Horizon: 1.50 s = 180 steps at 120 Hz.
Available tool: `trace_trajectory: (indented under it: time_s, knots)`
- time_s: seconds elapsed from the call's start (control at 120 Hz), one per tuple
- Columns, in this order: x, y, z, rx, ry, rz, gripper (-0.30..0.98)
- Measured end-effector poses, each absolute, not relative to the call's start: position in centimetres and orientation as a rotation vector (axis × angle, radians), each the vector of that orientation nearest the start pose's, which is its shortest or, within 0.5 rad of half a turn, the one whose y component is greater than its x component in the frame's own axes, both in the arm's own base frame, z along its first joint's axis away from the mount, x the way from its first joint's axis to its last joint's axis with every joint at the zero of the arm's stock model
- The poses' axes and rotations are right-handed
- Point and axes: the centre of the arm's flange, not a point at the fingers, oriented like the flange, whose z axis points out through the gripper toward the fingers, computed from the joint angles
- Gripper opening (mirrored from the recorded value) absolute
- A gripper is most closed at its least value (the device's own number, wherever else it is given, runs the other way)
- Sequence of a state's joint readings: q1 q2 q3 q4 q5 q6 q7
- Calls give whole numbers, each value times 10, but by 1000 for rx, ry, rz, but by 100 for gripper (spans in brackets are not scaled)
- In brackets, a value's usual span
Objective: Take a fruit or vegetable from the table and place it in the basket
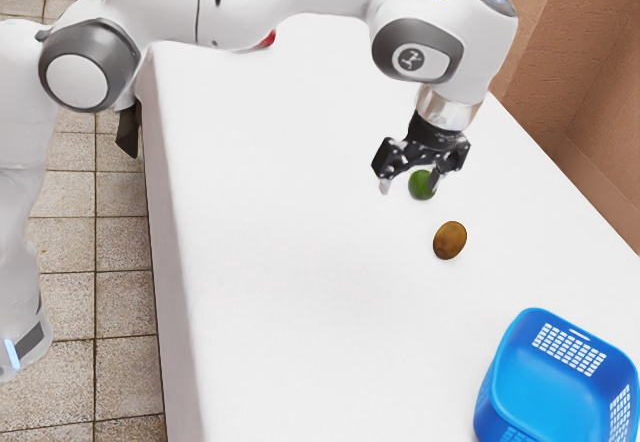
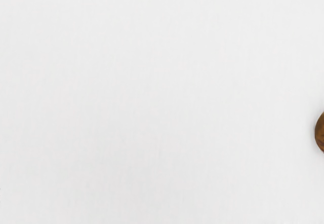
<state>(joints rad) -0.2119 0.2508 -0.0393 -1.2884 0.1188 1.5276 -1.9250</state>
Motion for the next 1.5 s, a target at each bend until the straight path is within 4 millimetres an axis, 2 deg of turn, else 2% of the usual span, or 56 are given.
trace_trajectory:
  time_s: [0.092, 0.167, 0.392, 0.492, 0.567, 0.633, 0.775, 0.892, 0.975, 1.15, 1.225, 1.308, 1.5]
  knots:
    - [598, -136, 608, 2262, 2258, 182, 67]
    - [599, -132, 605, 2374, 2129, 204, 67]
    - [607, -160, 587, 2695, 1686, 241, 68]
    - [611, -162, 576, 2779, 1544, 240, 69]
    - [615, -150, 565, 2820, 1480, 235, 69]
    - [623, -127, 558, 2834, 1458, 238, 69]
    - [646, -90, 528, 2885, 1393, 217, 69]
    - [661, -51, 513, 2902, 1360, 211, 69]
    - [668, -34, 506, 2919, 1318, 209, 69]
    - [684, -45, 496, 2972, 1135, 234, 69]
    - [701, -53, 499, 2968, 1055, 284, 69]
    - [713, -55, 493, 2972, 989, 312, 69]
    - [727, -56, 482, 2985, 879, 351, 69]
